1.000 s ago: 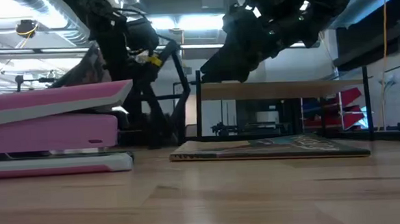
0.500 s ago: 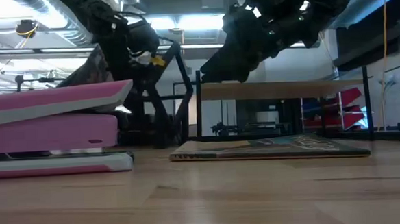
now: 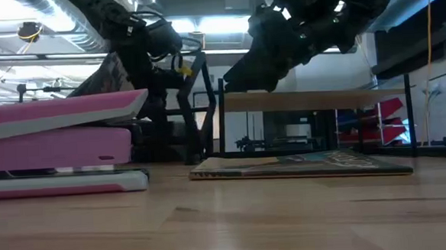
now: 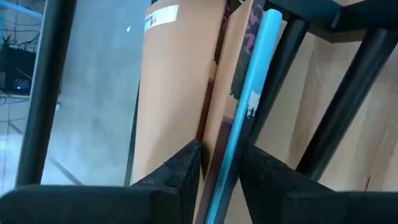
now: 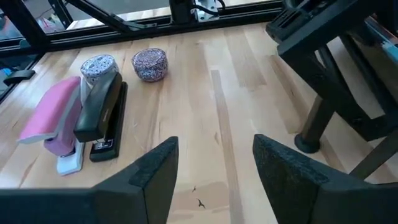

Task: Stock shelves
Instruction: Remove the brown book from the book holder

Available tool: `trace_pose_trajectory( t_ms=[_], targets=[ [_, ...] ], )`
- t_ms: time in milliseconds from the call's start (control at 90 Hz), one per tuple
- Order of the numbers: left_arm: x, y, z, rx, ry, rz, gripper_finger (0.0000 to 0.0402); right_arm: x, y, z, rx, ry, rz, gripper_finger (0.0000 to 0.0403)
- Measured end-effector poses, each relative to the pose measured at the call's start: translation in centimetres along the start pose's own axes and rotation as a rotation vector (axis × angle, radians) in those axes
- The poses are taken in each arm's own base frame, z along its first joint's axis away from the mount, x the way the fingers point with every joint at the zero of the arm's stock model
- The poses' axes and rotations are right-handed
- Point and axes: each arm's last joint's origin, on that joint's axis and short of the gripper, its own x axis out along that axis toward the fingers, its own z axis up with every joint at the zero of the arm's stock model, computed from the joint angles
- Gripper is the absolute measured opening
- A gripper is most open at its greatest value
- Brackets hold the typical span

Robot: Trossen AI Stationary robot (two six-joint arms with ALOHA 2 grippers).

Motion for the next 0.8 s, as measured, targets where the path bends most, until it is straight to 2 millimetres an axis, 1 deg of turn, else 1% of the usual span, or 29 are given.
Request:
trace_pose_trajectory(
  t_ms=[78,189,433,622,711,800],
  targets=[
    [0.0,-0.1,0.0,-0.003,0.003,0.003,0.0065,0.0,0.0,0.0,0.0,0.0,0.0,0.0195],
    [-0.4,-0.6,0.3,0.022,0.013,0.029,0.0023,0.0,0.0,0.0,0.0,0.0,0.0,0.0195],
    [-2.3,-3.0,1.3,0.132,0.061,0.165,0.0022,0.0,0.0,0.0,0.0,0.002,0.0,0.0195],
    [-3.5,-4.8,1.5,0.211,0.097,0.228,0.0022,0.0,0.0,0.0,0.001,0.004,0.0,0.0195],
    [-4.1,-5.4,1.7,0.23,0.093,0.261,0.0021,0.0,0.0,0.0,0.001,0.004,0.0,0.0195],
    [-4.8,-5.8,1.9,0.208,0.067,0.258,0.0021,0.0,0.0,0.0,0.001,0.004,0.0,0.0195]
  ],
)
